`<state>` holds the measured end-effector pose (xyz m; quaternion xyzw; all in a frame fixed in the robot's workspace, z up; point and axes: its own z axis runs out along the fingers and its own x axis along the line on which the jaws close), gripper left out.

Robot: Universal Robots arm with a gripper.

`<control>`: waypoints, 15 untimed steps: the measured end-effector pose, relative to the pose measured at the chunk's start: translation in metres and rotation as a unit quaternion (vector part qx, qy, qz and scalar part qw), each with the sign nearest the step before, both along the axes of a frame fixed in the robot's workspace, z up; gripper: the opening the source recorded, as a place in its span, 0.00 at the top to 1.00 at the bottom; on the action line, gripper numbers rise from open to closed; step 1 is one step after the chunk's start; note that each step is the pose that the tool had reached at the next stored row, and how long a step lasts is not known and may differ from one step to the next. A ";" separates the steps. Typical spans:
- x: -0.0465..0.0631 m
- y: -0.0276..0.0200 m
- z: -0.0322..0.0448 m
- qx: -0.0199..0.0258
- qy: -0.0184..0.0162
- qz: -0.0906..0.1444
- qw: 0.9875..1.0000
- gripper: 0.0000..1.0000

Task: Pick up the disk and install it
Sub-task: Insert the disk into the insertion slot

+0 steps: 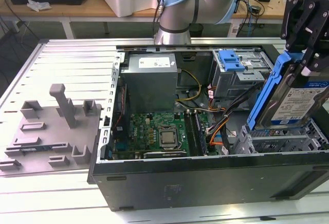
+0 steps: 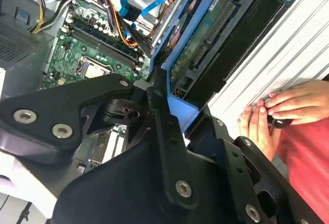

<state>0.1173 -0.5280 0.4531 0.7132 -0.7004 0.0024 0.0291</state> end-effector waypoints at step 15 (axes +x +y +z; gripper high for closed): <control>-0.001 -0.0037 -0.0006 0.000 0.000 0.000 1.000 0.64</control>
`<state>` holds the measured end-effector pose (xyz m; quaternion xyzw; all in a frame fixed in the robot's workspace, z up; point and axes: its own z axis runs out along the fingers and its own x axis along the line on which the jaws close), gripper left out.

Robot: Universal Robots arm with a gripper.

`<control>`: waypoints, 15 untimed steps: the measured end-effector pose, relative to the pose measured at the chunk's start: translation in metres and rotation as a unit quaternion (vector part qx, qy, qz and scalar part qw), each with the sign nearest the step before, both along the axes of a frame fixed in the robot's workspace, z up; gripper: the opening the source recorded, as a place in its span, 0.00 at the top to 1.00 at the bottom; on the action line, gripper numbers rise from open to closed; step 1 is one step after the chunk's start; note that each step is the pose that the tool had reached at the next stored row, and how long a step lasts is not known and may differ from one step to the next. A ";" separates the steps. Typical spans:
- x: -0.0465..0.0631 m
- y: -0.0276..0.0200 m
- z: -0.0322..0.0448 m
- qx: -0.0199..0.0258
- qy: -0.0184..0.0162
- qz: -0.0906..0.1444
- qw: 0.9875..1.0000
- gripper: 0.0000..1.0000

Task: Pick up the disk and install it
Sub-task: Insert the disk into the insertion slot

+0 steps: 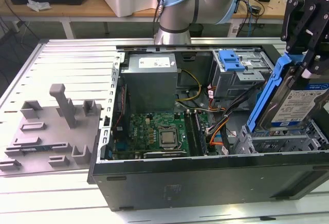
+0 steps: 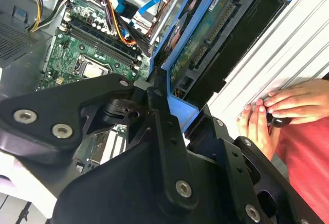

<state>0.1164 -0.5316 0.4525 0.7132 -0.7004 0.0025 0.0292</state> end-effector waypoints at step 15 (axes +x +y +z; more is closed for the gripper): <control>0.001 -0.0009 -0.0005 0.000 0.000 -0.002 1.000 0.64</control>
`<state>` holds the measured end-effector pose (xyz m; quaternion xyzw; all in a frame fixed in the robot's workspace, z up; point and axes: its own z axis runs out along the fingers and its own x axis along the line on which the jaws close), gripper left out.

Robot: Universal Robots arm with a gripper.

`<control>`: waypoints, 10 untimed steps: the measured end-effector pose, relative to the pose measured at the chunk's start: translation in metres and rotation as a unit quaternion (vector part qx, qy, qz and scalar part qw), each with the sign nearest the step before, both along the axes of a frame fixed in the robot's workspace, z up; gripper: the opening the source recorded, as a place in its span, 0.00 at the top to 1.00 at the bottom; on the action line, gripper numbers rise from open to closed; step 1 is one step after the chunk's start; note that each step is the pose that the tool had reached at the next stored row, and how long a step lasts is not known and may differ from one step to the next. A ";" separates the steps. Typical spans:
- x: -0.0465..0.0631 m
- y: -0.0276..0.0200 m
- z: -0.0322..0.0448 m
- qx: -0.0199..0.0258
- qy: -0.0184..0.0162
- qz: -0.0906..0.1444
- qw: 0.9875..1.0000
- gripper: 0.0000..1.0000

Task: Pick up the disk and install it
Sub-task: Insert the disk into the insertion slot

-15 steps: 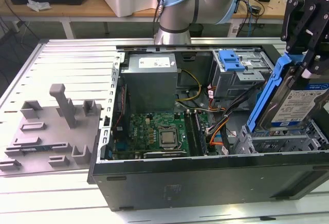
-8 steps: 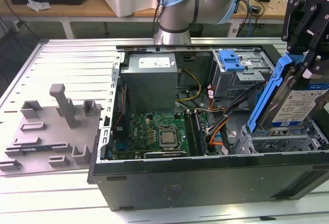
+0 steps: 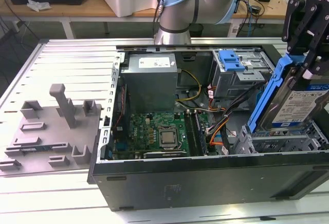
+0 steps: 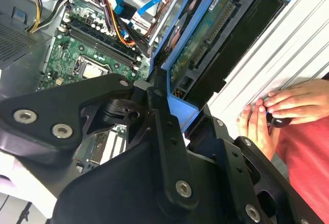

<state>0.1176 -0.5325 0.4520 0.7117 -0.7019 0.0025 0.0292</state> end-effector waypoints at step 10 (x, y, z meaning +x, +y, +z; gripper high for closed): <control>0.000 0.0000 -0.0009 0.000 0.000 -0.003 1.000 0.64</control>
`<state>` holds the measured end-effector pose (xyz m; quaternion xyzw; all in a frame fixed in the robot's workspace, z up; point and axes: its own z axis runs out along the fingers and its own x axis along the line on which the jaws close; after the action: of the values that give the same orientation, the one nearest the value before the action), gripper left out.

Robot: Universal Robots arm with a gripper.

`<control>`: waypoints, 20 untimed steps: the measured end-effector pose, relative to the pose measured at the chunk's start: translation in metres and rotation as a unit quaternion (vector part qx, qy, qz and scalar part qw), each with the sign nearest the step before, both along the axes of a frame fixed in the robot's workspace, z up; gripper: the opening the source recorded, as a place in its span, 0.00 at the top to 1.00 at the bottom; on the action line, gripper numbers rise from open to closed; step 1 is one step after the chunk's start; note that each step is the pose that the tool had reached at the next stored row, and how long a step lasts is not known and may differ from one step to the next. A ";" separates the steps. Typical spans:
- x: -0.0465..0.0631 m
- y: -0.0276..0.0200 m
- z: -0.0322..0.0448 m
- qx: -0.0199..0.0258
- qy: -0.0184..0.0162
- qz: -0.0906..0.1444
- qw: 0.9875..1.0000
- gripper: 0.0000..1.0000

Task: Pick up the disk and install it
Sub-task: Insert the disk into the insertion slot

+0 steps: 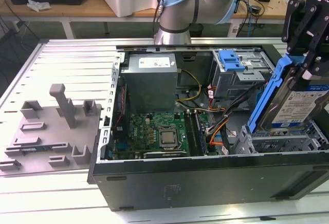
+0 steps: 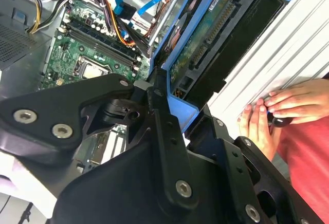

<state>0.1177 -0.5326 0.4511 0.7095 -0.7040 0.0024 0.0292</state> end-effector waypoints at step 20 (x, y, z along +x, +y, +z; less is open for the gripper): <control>0.000 0.0000 -0.0050 0.000 0.000 -0.003 1.000 0.64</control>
<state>0.1180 -0.5326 0.4461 0.7076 -0.7060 0.0023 0.0292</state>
